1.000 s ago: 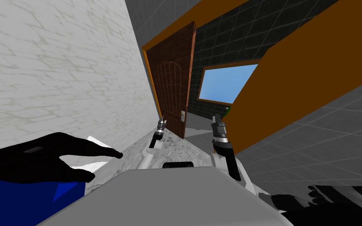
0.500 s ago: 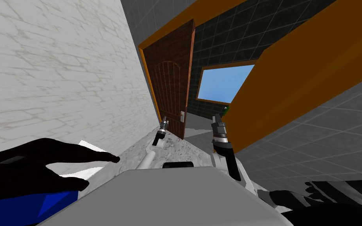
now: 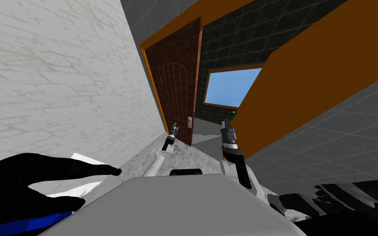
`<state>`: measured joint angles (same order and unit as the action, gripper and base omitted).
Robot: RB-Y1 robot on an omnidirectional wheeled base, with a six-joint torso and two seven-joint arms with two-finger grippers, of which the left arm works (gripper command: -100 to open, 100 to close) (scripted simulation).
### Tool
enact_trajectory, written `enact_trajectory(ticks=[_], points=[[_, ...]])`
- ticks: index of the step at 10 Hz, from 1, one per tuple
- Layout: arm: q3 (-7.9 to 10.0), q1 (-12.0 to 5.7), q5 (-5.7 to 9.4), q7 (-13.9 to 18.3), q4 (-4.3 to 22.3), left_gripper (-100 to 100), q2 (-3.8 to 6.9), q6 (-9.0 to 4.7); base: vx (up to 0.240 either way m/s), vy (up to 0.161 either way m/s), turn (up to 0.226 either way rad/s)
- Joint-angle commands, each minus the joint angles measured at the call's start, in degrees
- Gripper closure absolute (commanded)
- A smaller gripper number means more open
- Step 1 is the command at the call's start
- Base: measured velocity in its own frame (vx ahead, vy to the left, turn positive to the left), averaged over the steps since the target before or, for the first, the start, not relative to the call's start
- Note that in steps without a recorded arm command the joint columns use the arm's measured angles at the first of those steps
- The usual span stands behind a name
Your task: Push the door open
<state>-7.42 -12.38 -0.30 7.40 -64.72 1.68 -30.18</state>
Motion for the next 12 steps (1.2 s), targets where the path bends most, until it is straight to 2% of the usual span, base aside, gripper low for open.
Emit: enact_trajectory(ticks=[1,2,3,4,5,6,7,9,10,11,12], points=[[-0.18,-1.21,-0.06,0.06,2.29,-100,-0.09,0.56,0.049,0.055,-0.052],[-0.58,-2.78,-0.21,0.14,4.05,-100,-0.25,0.65,0.054,0.047,-0.072],[-0.58,-2.78,-0.21,0.14,4.96,-100,-0.25,0.65,0.037,0.034,-0.049],[-0.98,-4.36,-0.35,0.23,6.88,-100,-0.41,0.74,0.038,0.041,-0.080],[-0.98,-4.36,-0.35,0.23,7.62,-100,-0.41,0.74,0.034,0.041,-0.052],[-1.35,-5.78,-0.48,0.31,9.62,-100,-0.62,0.82,0.039,0.044,-0.067],[-1.35,-5.78,-0.48,0.31,10.03,-100,-0.62,0.82,0.032,0.033,-0.042],[-2.07,-8.63,-0.74,0.47,14.13,-100,-1.04,0.98,0.044,0.044,-0.093],[-2.07,-8.63,-0.74,0.47,14.85,-100,-1.04,0.98,0.043,0.050,-0.047],[-2.39,-9.86,-0.85,0.53,16.52,-100,-1.28,1.05,0.038,0.046,-0.055],[-2.39,-9.86,-0.85,0.53,16.92,-100,-1.28,1.05,0.033,0.037,-0.032]])
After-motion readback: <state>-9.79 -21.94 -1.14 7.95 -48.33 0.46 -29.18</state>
